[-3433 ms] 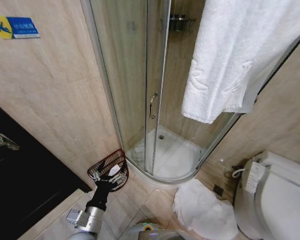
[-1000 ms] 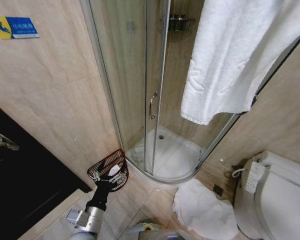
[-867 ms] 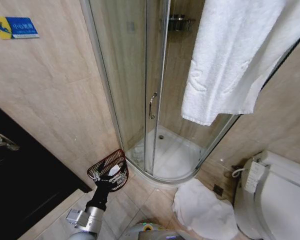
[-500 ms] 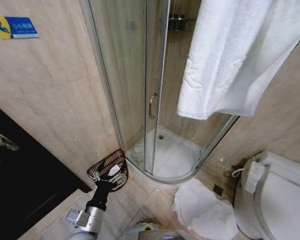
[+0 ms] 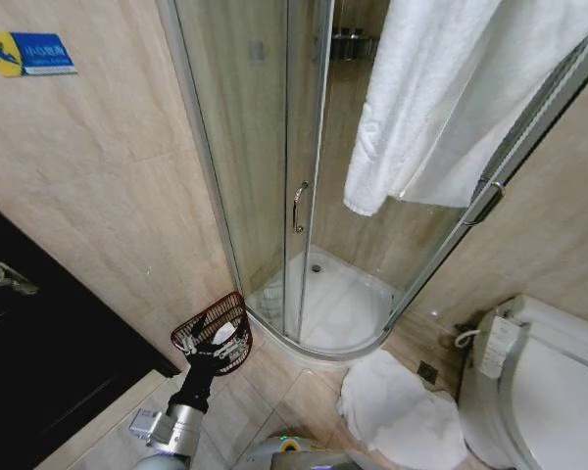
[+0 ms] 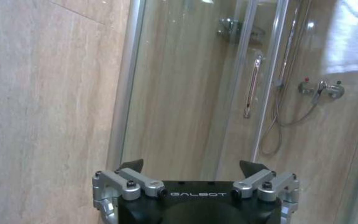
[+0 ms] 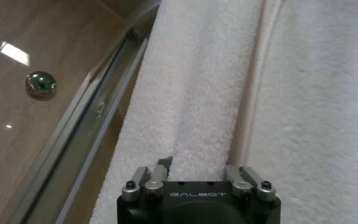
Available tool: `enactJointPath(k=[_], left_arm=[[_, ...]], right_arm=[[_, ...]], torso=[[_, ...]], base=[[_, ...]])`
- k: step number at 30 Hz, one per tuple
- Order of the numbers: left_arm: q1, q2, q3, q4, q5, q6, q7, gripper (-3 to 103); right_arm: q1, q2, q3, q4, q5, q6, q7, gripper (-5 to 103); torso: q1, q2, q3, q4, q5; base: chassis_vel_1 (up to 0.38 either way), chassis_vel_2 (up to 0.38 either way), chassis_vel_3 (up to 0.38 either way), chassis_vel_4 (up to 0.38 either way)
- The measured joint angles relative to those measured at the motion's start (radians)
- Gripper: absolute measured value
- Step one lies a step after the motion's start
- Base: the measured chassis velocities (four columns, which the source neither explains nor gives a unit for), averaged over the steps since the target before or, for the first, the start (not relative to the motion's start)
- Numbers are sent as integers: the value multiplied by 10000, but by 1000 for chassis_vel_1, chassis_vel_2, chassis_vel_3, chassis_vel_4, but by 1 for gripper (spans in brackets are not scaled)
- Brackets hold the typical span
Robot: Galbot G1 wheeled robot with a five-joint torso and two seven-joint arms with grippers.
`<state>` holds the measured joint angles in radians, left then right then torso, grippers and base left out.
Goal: Discard the used towel into the hamper.
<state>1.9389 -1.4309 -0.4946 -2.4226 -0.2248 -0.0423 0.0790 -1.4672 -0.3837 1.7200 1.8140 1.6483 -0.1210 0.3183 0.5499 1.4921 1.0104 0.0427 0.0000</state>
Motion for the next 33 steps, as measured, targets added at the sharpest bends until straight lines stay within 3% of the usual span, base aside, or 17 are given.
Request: enactJointPath(k=[1, 3, 5, 10, 18, 21, 33], left_arm=[[0, 0, 0, 0, 0, 0, 0, 100], [0, 0, 0, 0, 0, 0, 0, 100], [0, 0, 0, 0, 0, 0, 0, 100], [0, 0, 0, 0, 0, 0, 0, 100], [0, 1, 0, 0, 0, 0, 0, 100], [0, 1, 0, 0, 0, 0, 0, 100], [0, 0, 0, 1, 0, 0, 0, 100]], right_arm=[[161, 127, -150, 59, 14, -44, -7, 30], [236, 194, -211, 84, 23, -79, -28, 30], [330, 290, -283, 88, 34, -124, -60, 19], [386, 363, -318, 98, 40, -142, -78, 5], [772, 803, -472, 596, 177, -154, -150, 4], [1208, 1402, -517, 1394, 538, -389, -159, 4], [1490, 2540, -608, 2664, 1170, -831, 35, 4]], torso=[[0, 0, 0, 0, 1], [0, 0, 0, 0, 1], [0, 0, 0, 0, 1], [0, 0, 0, 0, 0], [0, 0, 0, 2, 0], [0, 1, -1, 0, 0], [0, 2, -1, 1, -1]], base=[[0, 0, 0, 0], [0, 0, 0, 0], [0, 0, 0, 0], [0, 0, 0, 0], [0, 0, 0, 0], [0, 0, 0, 0], [0, 0, 0, 0]])
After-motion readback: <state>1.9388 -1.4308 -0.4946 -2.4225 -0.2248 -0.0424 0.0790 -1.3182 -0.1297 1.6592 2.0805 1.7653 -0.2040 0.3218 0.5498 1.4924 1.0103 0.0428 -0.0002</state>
